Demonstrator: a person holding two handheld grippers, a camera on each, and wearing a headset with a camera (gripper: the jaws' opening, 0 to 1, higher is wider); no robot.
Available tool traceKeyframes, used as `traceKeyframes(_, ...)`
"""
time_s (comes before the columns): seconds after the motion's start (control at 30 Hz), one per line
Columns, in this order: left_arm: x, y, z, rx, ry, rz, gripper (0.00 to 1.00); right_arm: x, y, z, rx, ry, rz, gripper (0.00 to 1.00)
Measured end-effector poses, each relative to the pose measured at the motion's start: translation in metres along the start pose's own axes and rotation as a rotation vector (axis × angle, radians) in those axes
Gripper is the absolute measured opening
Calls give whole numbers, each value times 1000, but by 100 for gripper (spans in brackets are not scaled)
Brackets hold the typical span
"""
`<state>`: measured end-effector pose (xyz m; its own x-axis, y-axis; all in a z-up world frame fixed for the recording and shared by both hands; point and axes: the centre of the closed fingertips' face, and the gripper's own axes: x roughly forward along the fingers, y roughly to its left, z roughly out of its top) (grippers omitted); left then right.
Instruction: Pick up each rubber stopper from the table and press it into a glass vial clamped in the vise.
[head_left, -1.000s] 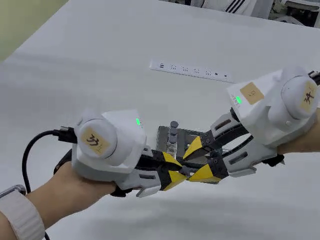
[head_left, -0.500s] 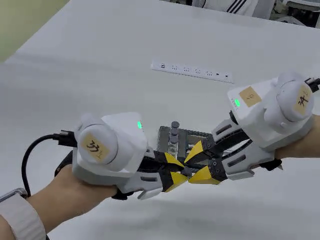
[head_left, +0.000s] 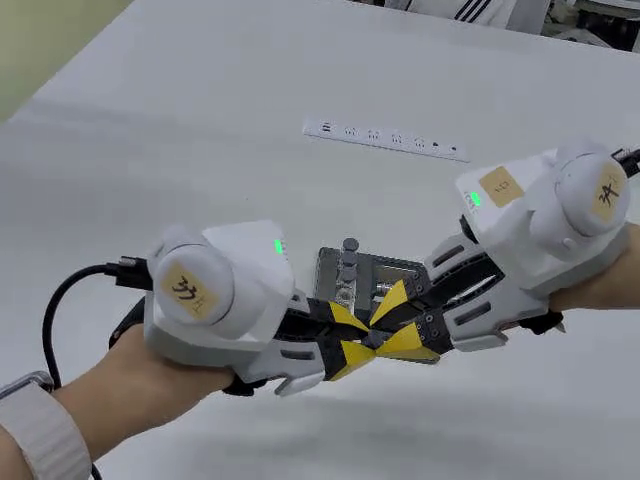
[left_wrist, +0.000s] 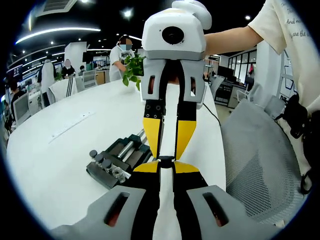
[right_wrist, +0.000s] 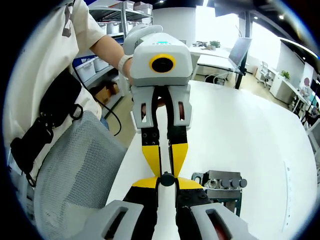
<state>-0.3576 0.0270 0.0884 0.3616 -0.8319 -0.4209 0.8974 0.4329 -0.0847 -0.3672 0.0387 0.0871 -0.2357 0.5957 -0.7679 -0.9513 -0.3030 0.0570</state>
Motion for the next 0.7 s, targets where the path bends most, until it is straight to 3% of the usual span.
traceKeyframes(0.7, -2, -3, 1, -3, -29, -1, 5, 0, 3, 2, -23, 2, 30, 6)
